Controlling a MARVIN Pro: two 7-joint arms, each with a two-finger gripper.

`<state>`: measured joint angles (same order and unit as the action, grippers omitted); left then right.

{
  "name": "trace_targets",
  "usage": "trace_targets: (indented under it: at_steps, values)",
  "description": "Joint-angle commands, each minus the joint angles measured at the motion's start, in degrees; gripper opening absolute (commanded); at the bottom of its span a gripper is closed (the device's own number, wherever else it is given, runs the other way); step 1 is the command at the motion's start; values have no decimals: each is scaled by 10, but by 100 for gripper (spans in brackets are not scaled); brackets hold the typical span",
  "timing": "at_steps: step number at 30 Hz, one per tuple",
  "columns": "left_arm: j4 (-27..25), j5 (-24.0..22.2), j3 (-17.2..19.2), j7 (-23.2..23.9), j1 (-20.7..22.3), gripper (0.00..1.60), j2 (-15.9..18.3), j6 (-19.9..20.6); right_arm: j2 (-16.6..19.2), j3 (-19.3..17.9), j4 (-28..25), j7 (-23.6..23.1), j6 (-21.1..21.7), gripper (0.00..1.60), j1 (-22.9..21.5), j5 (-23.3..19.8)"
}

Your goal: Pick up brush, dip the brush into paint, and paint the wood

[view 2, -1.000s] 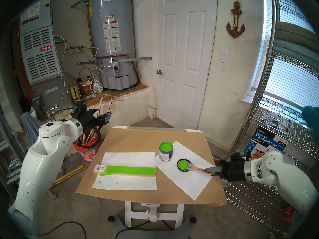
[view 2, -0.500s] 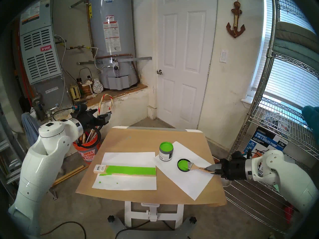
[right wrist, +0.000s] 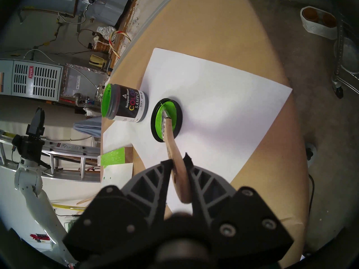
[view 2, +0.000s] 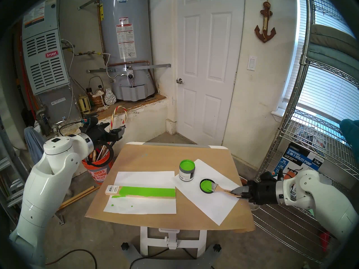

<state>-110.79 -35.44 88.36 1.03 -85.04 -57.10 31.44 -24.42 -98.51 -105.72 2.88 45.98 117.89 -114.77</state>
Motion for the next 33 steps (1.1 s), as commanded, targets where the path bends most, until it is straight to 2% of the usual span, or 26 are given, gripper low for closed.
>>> trace_targets:
  at_steps: [1,11,20,23,28,29,32,33]
  values:
    - [-10,-1,5,0,5,160,1,-2,-2,0,-8,2,-5,72,-8,-5]
    - [-10,-1,5,0,5,160,1,-2,-3,13,-7,5,-11,75,-18,-8]
    - [-10,-1,5,0,5,160,1,-2,-2,25,-2,4,-16,84,-27,-9]
    - [-10,-1,5,0,5,160,1,-2,-1,27,-1,4,-16,95,-29,-10]
    - [-10,-1,5,0,5,160,1,-2,0,28,0,5,-17,99,-29,-10]
    - [-10,-1,5,0,5,160,1,-2,0,28,1,5,-17,107,-29,-10]
    - [-10,-1,5,0,5,160,1,-2,1,28,1,5,-18,114,-28,-9]
    - [-10,-1,5,0,5,160,1,-2,1,26,1,5,-18,128,-27,-9]
